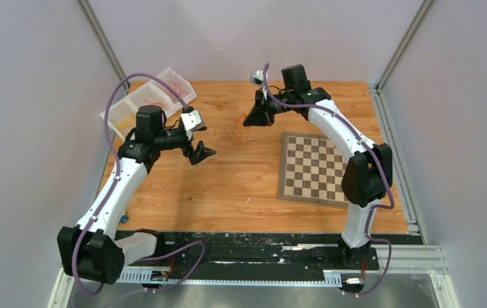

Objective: Untangle the cables

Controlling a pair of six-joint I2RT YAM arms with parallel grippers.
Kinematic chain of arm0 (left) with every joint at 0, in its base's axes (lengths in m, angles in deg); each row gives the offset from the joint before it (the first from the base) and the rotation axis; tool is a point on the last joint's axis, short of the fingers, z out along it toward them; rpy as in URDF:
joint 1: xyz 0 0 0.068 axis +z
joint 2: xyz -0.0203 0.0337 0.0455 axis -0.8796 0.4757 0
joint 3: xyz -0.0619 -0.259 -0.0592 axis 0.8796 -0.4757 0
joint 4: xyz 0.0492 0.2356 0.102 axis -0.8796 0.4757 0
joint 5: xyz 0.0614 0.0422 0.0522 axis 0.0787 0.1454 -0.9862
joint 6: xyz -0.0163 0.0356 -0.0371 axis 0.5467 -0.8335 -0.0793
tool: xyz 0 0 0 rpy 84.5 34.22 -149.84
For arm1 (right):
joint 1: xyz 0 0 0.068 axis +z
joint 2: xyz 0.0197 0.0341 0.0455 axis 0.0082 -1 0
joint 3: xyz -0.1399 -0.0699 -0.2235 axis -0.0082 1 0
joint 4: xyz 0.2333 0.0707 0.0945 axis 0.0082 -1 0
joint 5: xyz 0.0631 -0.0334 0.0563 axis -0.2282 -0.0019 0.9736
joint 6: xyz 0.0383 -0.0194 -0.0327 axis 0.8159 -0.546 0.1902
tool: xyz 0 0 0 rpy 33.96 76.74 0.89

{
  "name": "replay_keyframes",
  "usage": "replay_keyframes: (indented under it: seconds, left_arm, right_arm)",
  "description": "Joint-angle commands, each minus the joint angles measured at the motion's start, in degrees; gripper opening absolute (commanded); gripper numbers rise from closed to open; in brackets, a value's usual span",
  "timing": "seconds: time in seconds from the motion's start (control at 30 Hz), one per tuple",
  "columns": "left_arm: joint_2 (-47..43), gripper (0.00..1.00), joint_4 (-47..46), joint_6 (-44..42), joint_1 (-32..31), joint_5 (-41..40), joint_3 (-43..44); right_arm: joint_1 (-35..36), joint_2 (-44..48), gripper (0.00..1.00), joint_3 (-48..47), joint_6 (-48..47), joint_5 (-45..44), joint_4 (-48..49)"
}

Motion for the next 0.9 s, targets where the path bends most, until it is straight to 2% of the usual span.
replay_keyframes:
  seconds: [0.0, 0.13, 0.2, 0.23, 0.27, 0.3, 0.33, 0.37, 0.4, 0.5, 0.67, 0.77, 0.83, 0.87]
  left_arm:
    - [1.31, 1.00, -9.37, -3.79, -2.50, 0.55, -0.08]
    - [4.05, 1.00, -12.68, -3.68, -4.97, -2.21, 0.42]
    - [5.14, 0.93, -13.16, -3.82, -5.29, -2.88, 0.74]
    - [5.44, 0.79, -11.84, -3.99, -5.29, -3.14, 1.08]
    - [5.69, 0.71, -11.08, -3.99, -5.29, -3.56, 1.73]
    - [5.63, 0.54, -9.92, -3.76, -5.14, -4.56, 1.88]
    - [5.01, 0.44, -9.55, -3.34, -4.90, -4.76, 1.60]
    - [4.41, 0.19, -9.98, -2.91, -4.12, -4.66, 0.30]
    - [2.73, 0.04, -11.03, -0.66, -2.75, -4.68, -0.59]
    - [-0.71, 0.00, -13.46, 3.32, 1.31, -3.82, -4.15]
    - [-3.96, 0.00, -8.04, 3.70, 10.83, -1.97, -5.76]
    - [-4.93, 0.00, -7.63, 3.90, 11.56, 1.31, -5.04]
    - [-4.37, 0.00, -9.36, 7.05, 10.10, 3.37, -3.16]
    - [-4.10, 0.00, -10.08, 7.82, 7.43, 3.59, -1.18]
  right_arm:
    - [1.54, 2.93, 0.00, -4.53, 2.13, 6.57, 3.02]
    - [2.79, 4.07, 0.00, -6.98, 3.24, 8.36, 3.48]
    - [3.30, 4.74, 0.00, -7.49, 3.66, 8.43, 3.66]
    - [3.36, 5.06, 0.00, -7.64, 3.92, 8.22, 3.77]
    - [3.34, 5.42, 0.00, -7.70, 4.28, 7.77, 3.85]
    - [3.29, 5.70, 0.00, -7.68, 4.40, 7.06, 3.92]
    - [2.90, 5.95, 0.00, -7.47, 4.72, 6.48, 3.91]
    - [2.22, 6.14, 0.00, -7.26, 5.39, 6.26, 4.02]
    - [1.18, 6.11, 0.00, -7.18, 6.69, 6.33, 4.08]
    - [-3.24, 5.51, 0.00, -7.96, 10.50, 7.45, 4.47]
    - [-9.19, 5.41, 0.00, -8.75, 11.92, 5.44, 6.10]
    - [-8.90, 4.63, 0.00, -8.46, 12.48, 4.75, 7.55]
    - [-7.17, 3.72, 0.00, -8.59, 13.40, 4.77, 8.51]
    - [-6.06, 3.38, 0.00, -8.87, 13.29, 4.77, 8.80]
